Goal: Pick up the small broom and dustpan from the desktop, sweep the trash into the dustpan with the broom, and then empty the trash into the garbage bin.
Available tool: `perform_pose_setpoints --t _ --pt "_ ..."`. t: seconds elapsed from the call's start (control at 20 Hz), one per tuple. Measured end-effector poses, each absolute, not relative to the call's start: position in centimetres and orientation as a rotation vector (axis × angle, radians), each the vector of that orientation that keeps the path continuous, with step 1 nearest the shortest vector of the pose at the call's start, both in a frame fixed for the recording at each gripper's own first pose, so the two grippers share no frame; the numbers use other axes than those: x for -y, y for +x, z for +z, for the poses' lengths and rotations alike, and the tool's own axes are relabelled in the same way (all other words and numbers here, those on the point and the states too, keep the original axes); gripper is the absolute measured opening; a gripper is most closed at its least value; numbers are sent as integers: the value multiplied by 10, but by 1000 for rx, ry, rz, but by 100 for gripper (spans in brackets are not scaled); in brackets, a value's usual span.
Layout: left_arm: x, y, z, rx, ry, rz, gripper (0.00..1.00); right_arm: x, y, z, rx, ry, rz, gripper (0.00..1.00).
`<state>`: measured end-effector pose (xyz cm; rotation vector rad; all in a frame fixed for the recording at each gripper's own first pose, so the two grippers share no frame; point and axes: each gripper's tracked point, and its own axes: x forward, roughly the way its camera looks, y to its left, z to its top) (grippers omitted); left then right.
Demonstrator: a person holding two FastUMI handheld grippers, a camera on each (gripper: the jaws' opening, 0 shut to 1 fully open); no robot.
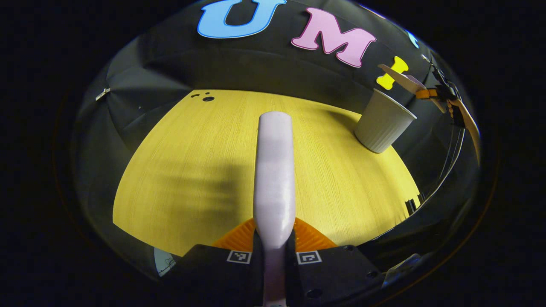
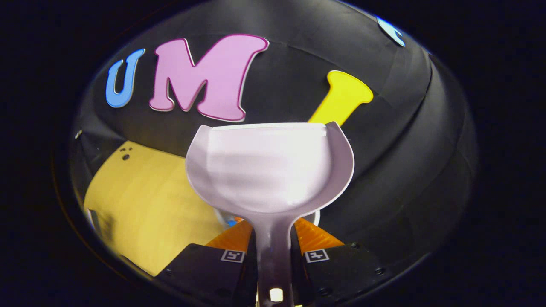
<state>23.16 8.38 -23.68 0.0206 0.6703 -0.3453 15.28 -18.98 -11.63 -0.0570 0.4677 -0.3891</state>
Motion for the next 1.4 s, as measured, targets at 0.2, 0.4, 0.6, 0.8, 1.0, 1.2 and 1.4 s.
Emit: perform_pose_setpoints --t 0.2,0.4,0.6,0.8,1.0,1.2,1.4 --pt "-87 230 -241 -668 20 -336 24 112 170 -118 -449 9 -235 36" --pt "-87 246 -237 -656 11 -313 24 31 172 -144 -484 51 -77 36" --pt "-83 271 -239 -678 -15 -285 24 -23 174 -199 -561 75 18 39" --pt "-78 294 -253 -733 -4 -251 24 -56 163 -277 -679 92 55 32" --pt "-76 313 -273 -808 38 -231 24 -69 153 -353 -805 141 52 36" --pt "-78 331 -292 -883 131 -209 24 -74 147 -413 -908 143 26 36" --pt "-78 346 -304 -939 216 -207 24 -75 139 -439 -966 148 13 36"
